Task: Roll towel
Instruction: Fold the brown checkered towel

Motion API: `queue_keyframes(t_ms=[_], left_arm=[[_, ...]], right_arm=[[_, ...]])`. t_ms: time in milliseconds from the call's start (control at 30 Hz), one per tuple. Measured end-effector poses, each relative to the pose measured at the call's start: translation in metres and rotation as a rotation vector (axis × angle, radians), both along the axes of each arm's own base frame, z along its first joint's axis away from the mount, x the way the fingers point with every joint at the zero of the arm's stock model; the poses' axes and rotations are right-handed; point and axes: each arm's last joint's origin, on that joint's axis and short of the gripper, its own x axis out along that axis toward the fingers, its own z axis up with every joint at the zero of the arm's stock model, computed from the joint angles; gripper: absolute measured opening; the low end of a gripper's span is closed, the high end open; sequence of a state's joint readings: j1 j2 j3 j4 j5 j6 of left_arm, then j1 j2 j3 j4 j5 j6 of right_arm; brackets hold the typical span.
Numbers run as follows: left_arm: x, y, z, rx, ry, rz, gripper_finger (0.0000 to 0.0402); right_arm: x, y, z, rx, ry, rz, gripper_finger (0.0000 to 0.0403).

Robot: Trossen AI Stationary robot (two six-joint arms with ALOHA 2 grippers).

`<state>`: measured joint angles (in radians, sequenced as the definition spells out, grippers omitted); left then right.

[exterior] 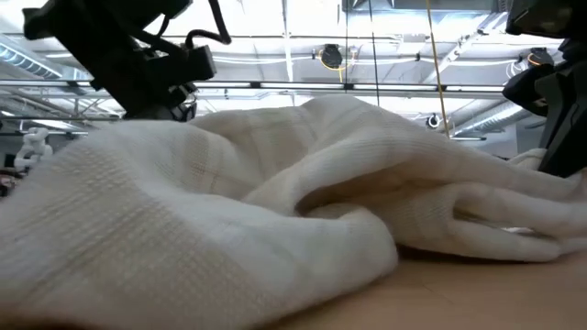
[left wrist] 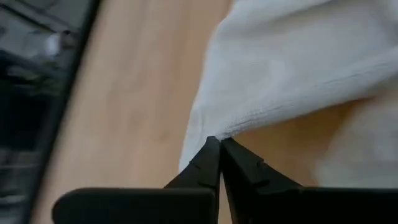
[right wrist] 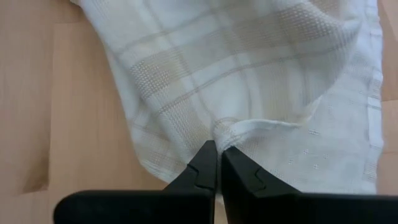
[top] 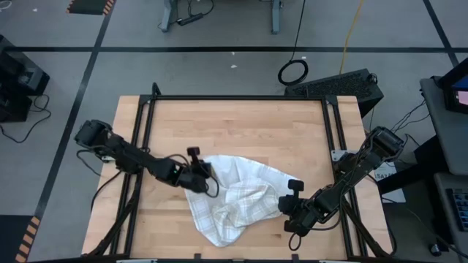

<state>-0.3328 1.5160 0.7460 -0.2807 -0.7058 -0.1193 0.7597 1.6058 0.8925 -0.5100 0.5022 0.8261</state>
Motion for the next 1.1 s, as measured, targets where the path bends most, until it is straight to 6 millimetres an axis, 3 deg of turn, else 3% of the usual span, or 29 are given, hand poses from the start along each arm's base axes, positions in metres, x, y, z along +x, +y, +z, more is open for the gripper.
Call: queue_keyframes(t_ms=[267, 500, 700, 833, 967, 1100], left_arm=[[-0.018, 0.057, 0.03, 0.201, 0.036, 0.245, 0.001], [-0.021, 0.088, 0.036, 0.059, 0.022, 0.33, 0.0059], [-0.021, 0.083, 0.035, -0.073, -0.007, 0.33, 0.0135], [-0.01, 0.069, 0.055, -0.11, -0.111, 0.286, 0.0177], [0.009, 0.048, 0.073, -0.27, -0.282, 0.09, 0.0198], [0.024, 0.03, 0.067, -0.364, -0.353, -0.094, 0.0203]], right_arm=[[0.007, 0.007, 0.004, 0.067, -0.082, 0.026, 0.0004], [0.011, 0.011, 0.007, 0.096, -0.121, 0.057, 0.0004], [0.01, 0.011, 0.007, 0.103, -0.115, 0.042, 0.0004], [0.012, 0.011, 0.008, 0.104, -0.132, 0.053, 0.0004], [0.015, 0.011, 0.009, 0.101, -0.148, 0.07, 0.0004], [0.018, 0.012, 0.01, 0.132, -0.156, 0.088, 0.0004]])
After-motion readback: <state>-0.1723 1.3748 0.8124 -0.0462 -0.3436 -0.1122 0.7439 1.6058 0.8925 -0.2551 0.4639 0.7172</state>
